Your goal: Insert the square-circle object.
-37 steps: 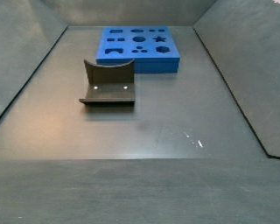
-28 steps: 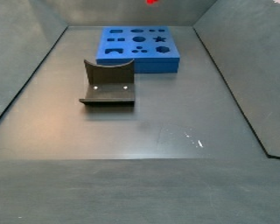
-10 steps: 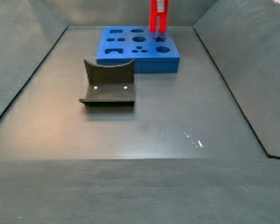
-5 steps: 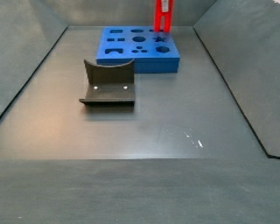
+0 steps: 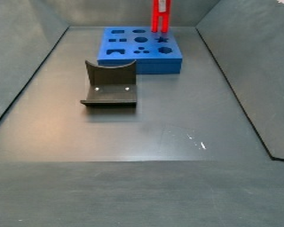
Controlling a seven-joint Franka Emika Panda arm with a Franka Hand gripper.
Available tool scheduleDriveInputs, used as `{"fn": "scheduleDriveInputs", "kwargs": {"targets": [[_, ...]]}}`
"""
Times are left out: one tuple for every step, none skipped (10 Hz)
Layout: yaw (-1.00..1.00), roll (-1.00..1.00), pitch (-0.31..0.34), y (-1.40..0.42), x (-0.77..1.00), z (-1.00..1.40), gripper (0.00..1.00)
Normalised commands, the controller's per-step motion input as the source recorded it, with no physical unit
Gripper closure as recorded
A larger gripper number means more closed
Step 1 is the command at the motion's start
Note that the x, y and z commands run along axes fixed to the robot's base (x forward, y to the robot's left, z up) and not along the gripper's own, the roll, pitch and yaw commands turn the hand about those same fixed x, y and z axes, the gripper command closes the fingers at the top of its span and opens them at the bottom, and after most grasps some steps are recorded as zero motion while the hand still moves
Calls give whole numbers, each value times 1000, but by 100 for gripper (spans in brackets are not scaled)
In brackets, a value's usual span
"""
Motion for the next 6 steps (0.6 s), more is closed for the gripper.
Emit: {"fn": "scheduleDriveInputs", "kwargs": {"targets": [[0, 50, 36, 0, 531, -586, 100], [34, 63, 34, 0, 443, -583, 100], [43, 129, 40, 0, 351, -566, 100], [137, 119, 27, 0, 180, -546, 100], [160, 126, 13, 0, 129, -543, 100], [157, 57, 0, 0, 123, -577, 100]]}}
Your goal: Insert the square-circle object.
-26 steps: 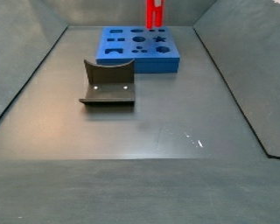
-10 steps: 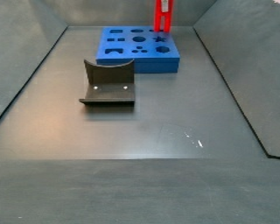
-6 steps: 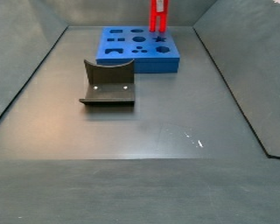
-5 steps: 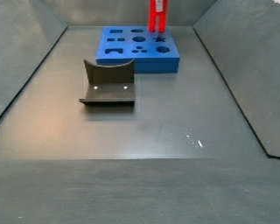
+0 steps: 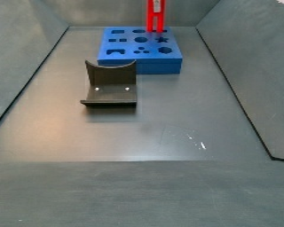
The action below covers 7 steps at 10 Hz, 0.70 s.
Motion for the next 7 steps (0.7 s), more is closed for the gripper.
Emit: {"fn": "scheduleDriveInputs", "kwargs": {"targets": [[194, 67, 0, 0, 0, -571, 100], [0, 90, -13, -11, -437, -409, 100], [-137, 24, 0, -123, -509, -337, 100], [-271, 0, 0, -137, -474, -309, 100], [-286, 0, 0, -123, -369, -311, 100], [-103, 4, 0, -46, 0, -411, 100], [0, 29, 3, 0, 89, -449, 100]]}}
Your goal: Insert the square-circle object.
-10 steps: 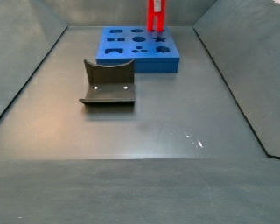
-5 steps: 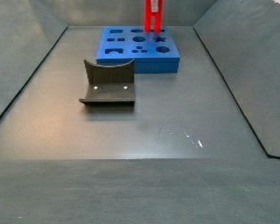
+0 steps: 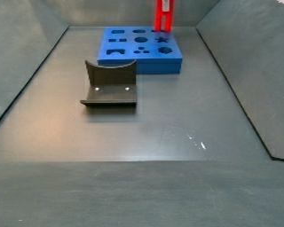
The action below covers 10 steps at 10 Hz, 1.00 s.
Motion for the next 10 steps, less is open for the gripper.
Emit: {"fn": "scheduleDriveInputs", "kwargs": {"targets": [[137, 10, 0, 89, 66, -397, 100], [106, 24, 16, 91, 134, -389, 100], [0, 21, 106, 91, 354, -417, 100], [0, 19, 113, 57, 386, -429, 100], [0, 13, 99, 0, 400, -451, 100], [0, 10, 91, 0, 391, -451, 100], [0, 0, 21, 0, 251, -514, 100], [0, 14, -17, 0, 49, -743, 100], [0, 104, -99, -66, -9, -1000, 100], [0, 119, -96, -74, -66, -1000, 100]]}}
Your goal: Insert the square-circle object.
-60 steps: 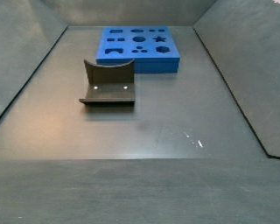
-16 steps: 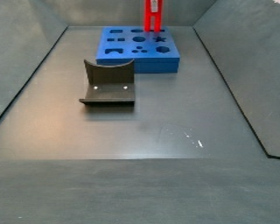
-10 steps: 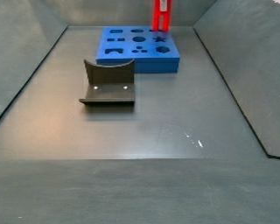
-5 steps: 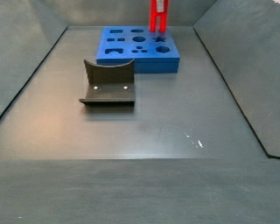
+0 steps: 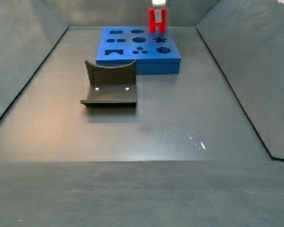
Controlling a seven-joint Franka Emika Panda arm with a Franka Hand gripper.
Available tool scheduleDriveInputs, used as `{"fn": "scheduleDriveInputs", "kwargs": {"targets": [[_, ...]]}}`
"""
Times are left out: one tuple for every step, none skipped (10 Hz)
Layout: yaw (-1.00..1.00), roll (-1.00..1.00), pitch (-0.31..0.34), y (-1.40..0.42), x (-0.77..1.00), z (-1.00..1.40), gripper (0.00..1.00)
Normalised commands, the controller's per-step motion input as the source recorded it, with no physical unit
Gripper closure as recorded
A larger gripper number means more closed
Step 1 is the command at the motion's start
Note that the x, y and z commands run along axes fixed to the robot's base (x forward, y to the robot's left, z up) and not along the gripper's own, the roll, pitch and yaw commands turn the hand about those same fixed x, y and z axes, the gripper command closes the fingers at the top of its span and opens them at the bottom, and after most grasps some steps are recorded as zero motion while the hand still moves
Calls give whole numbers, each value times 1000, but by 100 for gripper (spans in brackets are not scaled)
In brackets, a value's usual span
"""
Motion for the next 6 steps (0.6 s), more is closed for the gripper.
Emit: {"fn": "scheduleDriveInputs", "kwargs": {"targets": [[0, 114, -103, -83, -123, -1000, 100], [0, 126, -97, -69, -134, -1000, 100], [0, 76, -103, 0, -71, -840, 100], [0, 0, -19, 0, 0, -166, 100], [0, -11, -10, 0, 0, 0, 100], [0, 0, 0, 0, 0, 0, 100]]}}
